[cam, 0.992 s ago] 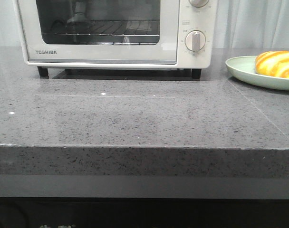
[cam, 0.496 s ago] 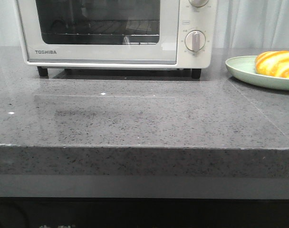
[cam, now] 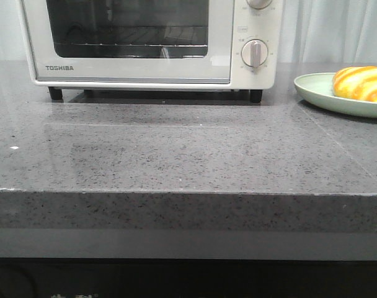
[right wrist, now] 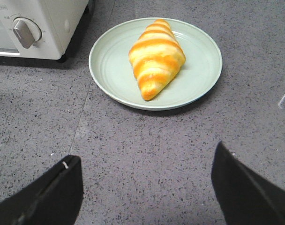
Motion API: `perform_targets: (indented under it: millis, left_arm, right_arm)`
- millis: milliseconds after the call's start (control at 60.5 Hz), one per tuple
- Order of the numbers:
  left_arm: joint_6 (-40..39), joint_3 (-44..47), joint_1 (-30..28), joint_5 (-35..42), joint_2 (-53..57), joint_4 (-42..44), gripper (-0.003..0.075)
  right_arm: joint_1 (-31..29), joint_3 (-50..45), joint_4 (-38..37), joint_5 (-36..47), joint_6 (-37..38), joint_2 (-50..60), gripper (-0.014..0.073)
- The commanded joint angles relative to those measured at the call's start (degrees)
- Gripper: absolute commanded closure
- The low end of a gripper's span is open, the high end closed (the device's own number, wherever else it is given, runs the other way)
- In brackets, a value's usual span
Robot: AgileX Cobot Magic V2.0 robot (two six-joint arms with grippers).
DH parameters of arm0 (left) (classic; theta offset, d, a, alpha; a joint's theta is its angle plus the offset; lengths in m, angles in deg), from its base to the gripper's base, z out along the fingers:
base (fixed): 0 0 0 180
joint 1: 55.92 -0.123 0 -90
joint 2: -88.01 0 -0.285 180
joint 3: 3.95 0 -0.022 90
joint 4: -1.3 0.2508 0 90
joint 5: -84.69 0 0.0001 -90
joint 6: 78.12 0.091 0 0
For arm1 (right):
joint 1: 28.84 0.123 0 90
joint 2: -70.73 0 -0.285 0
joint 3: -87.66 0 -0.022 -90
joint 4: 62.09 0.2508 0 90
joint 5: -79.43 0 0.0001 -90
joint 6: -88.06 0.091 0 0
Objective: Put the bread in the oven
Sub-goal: 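Pull the oven door down and open with the left gripper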
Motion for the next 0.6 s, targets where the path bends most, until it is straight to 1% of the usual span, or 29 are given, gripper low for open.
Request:
perform_targets:
  millis: [0, 165, 314, 430, 562, 579]
  left_arm:
    - [0.01, -2.18, 0.37, 5.06, 1.05, -0.05, 0.0738]
    - [0.01, -2.18, 0.37, 3.27, 0.73, 0.71, 0.0738]
    - [0.01, -2.18, 0.37, -2.51, 0.98, 1.23, 0.0738]
    - [0.01, -2.18, 0.71, -11.36, 2.01, 1.23, 0.0738]
    - [0.01, -2.18, 0.71, -23.97, 3.62, 1.23, 0.0738]
    - [0.01, -2.18, 0.71, -26.47, 3.77, 1.23, 0.0738]
  right_arm:
    - [-0.20, 1.97, -0.26, 4.17, -0.54, -0.29, 0.0012]
    - [-0.20, 1.97, -0.26, 4.41, -0.54, -0.29, 0.0012]
    - [-0.20, 1.97, -0.26, 4.58, -0.54, -0.29, 0.0012]
    - [-0.20, 1.97, -0.26, 4.58, -0.54, -0.29, 0.0012]
    - [-0.20, 1.97, -0.26, 4.58, -0.54, -0.29, 0.0012]
    - [-0.20, 1.97, -0.26, 4.58, -0.54, -0.29, 0.0012]
